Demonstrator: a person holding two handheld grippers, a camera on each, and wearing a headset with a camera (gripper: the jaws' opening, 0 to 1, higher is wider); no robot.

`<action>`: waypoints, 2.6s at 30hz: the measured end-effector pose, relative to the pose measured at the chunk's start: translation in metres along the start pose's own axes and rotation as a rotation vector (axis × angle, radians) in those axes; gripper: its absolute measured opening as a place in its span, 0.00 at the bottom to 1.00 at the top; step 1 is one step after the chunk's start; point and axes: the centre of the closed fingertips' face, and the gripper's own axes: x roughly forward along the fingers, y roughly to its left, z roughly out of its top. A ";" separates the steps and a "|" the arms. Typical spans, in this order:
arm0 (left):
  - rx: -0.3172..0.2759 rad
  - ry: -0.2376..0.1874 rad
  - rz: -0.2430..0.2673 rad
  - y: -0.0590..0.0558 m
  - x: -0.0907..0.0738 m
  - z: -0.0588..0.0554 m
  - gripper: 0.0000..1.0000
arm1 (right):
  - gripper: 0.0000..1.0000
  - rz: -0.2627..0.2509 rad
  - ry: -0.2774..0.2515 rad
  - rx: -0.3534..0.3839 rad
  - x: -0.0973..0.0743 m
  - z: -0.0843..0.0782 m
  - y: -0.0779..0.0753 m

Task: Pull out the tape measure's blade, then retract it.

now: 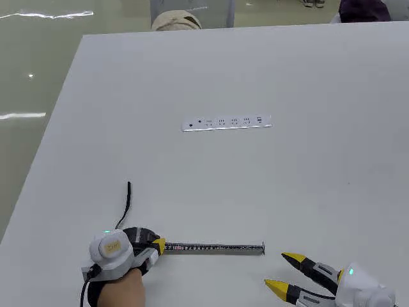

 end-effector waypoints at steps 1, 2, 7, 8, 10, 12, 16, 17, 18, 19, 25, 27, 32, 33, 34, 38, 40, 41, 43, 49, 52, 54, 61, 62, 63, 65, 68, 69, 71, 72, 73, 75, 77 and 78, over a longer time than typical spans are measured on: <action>-0.001 0.000 0.000 0.000 0.000 0.000 0.67 | 0.46 0.003 0.002 -0.002 0.001 0.000 0.000; -0.001 0.001 -0.001 0.000 0.000 0.000 0.67 | 0.46 0.006 0.003 -0.004 0.002 0.000 0.000; -0.001 0.001 -0.001 -0.001 -0.001 0.000 0.67 | 0.46 0.020 0.024 -0.006 0.006 -0.001 -0.005; -0.002 0.001 -0.001 -0.001 -0.001 0.000 0.67 | 0.46 0.024 0.025 -0.002 0.007 -0.002 -0.006; -0.002 0.001 -0.002 0.000 0.000 0.000 0.67 | 0.46 0.033 0.027 -0.003 0.010 -0.001 -0.007; -0.002 0.001 -0.002 -0.001 0.000 0.000 0.67 | 0.46 0.042 0.034 -0.002 0.012 -0.002 -0.008; -0.003 0.001 -0.003 0.000 -0.001 0.000 0.67 | 0.45 0.057 0.042 0.004 0.018 -0.002 -0.013; -0.002 0.001 -0.004 0.000 -0.001 0.000 0.67 | 0.45 0.059 0.042 0.006 0.019 -0.001 -0.013; -0.004 0.001 -0.004 -0.001 -0.001 0.000 0.67 | 0.45 0.063 0.044 0.002 0.020 0.000 -0.014; -0.004 0.002 -0.003 -0.001 -0.001 0.000 0.67 | 0.45 0.065 0.044 0.000 0.021 0.000 -0.014; -0.005 0.002 -0.004 -0.001 -0.001 0.000 0.67 | 0.45 0.090 0.061 0.004 0.027 -0.001 -0.019; -0.005 0.003 -0.004 -0.001 0.000 0.000 0.67 | 0.44 0.092 0.067 0.003 0.029 -0.002 -0.021; -0.006 0.001 -0.004 -0.001 0.000 0.000 0.67 | 0.43 0.106 0.078 0.018 0.035 -0.006 -0.025; -0.006 0.001 -0.004 -0.001 -0.001 0.000 0.67 | 0.43 0.112 0.085 0.014 0.037 -0.006 -0.024; -0.005 0.002 -0.005 -0.002 -0.001 0.000 0.67 | 0.43 0.115 0.086 0.014 0.037 -0.006 -0.024; -0.003 0.002 -0.004 -0.002 -0.001 0.000 0.67 | 0.43 0.121 0.091 0.019 0.039 -0.007 -0.027; -0.003 0.001 -0.004 -0.001 0.000 0.000 0.67 | 0.43 0.126 0.091 0.023 0.040 -0.006 -0.028; -0.003 0.001 -0.004 -0.001 0.000 0.000 0.67 | 0.43 0.127 0.091 0.021 0.041 -0.006 -0.028; -0.003 0.000 -0.004 -0.002 -0.001 0.000 0.67 | 0.43 0.136 0.091 0.024 0.042 -0.006 -0.028; -0.005 -0.001 -0.007 0.000 0.000 -0.001 0.67 | 0.41 0.146 0.096 0.034 0.047 -0.007 -0.028; -0.005 -0.002 -0.006 -0.001 -0.001 -0.001 0.67 | 0.40 0.155 0.102 0.037 0.049 -0.009 -0.028; -0.004 -0.002 -0.006 -0.001 0.000 -0.001 0.67 | 0.39 0.161 0.105 0.042 0.051 -0.009 -0.026; -0.003 0.000 -0.006 -0.001 0.001 -0.001 0.67 | 0.38 0.164 0.113 0.050 0.054 -0.013 -0.030; -0.003 -0.001 -0.006 -0.001 0.001 -0.001 0.67 | 0.38 0.165 0.111 0.050 0.054 -0.013 -0.030; -0.003 0.000 -0.006 -0.001 0.000 -0.001 0.67 | 0.37 0.166 0.113 0.051 0.055 -0.014 -0.030; -0.003 0.000 -0.005 -0.001 0.000 -0.001 0.67 | 0.37 0.166 0.118 0.055 0.055 -0.016 -0.031; -0.003 0.000 -0.006 -0.001 0.001 -0.001 0.67 | 0.34 0.173 0.115 0.071 0.055 -0.016 -0.030; -0.003 0.000 -0.005 -0.001 0.001 -0.001 0.67 | 0.34 0.173 0.116 0.072 0.056 -0.017 -0.030; -0.002 0.000 -0.004 -0.001 0.001 -0.001 0.68 | 0.33 0.171 0.107 0.075 0.057 -0.017 -0.030; -0.001 0.000 -0.004 -0.001 0.001 -0.001 0.68 | 0.32 0.171 0.105 0.083 0.057 -0.017 -0.030; 0.000 0.001 -0.004 -0.001 0.001 -0.001 0.68 | 0.31 0.171 0.106 0.084 0.057 -0.017 -0.030; 0.000 0.002 -0.004 -0.001 0.002 -0.001 0.68 | 0.29 0.177 0.110 0.089 0.058 -0.018 -0.029; 0.000 0.002 -0.004 -0.001 0.002 -0.001 0.68 | 0.28 0.176 0.111 0.086 0.058 -0.019 -0.030; 0.001 0.002 -0.003 -0.001 0.002 -0.001 0.68 | 0.27 0.177 0.111 0.087 0.057 -0.019 -0.030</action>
